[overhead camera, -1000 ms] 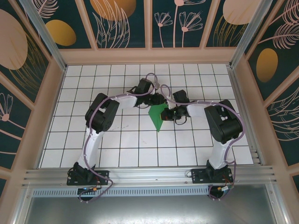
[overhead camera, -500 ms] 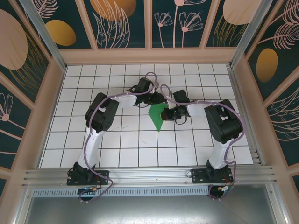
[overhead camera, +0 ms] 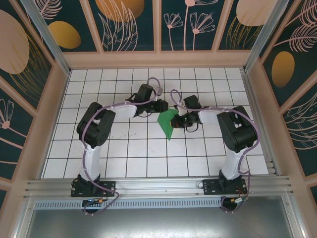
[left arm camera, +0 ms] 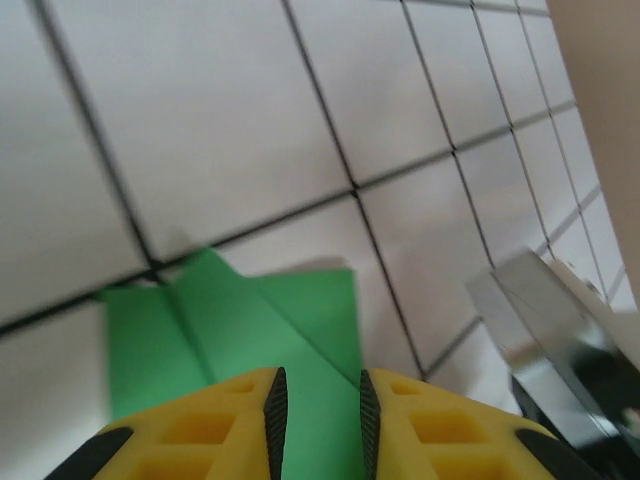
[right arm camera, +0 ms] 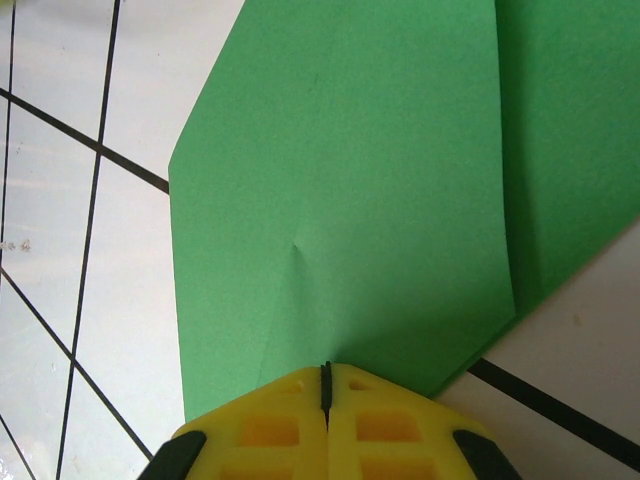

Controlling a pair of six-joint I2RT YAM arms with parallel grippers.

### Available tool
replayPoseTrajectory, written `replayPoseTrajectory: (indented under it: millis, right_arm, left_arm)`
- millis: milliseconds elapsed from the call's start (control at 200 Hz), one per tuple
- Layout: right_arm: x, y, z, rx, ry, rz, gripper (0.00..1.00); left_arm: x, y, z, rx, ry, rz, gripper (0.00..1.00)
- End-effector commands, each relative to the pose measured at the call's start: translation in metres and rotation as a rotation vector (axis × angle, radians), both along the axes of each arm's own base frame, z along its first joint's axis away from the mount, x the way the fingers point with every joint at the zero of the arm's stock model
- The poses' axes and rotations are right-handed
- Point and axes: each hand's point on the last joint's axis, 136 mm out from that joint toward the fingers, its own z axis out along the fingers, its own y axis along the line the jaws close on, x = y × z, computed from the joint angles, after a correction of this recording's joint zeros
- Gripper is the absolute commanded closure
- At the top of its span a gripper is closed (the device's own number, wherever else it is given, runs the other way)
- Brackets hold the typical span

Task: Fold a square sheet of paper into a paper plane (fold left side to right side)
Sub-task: Fourth fold the wing at the center of the table.

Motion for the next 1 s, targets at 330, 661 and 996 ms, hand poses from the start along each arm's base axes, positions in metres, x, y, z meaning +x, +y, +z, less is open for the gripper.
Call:
replayPoseTrajectory:
  millis: [330, 661, 996]
  right_arm:
    - [-0.041, -0.043, -0.045, -0.197, 0.188, -0.043, 1.00]
    - [-0.010, -0.029, 0.027, -0.049, 0.007, -0.105, 0.89]
    - [-0.064, 0.018, 0.069, 0.241, 0.046, -0.093, 0.99]
  left_arm:
    - [-0.016, -0.021, -0.048, 0.006, 0.097, -0.053, 0.70]
    - [-0.025, -0.004, -0.080, 0.088, 0.155, 0.001, 0.71]
    - [-0.028, -0.001, -0.087, 0.110, 0.160, 0.002, 0.71]
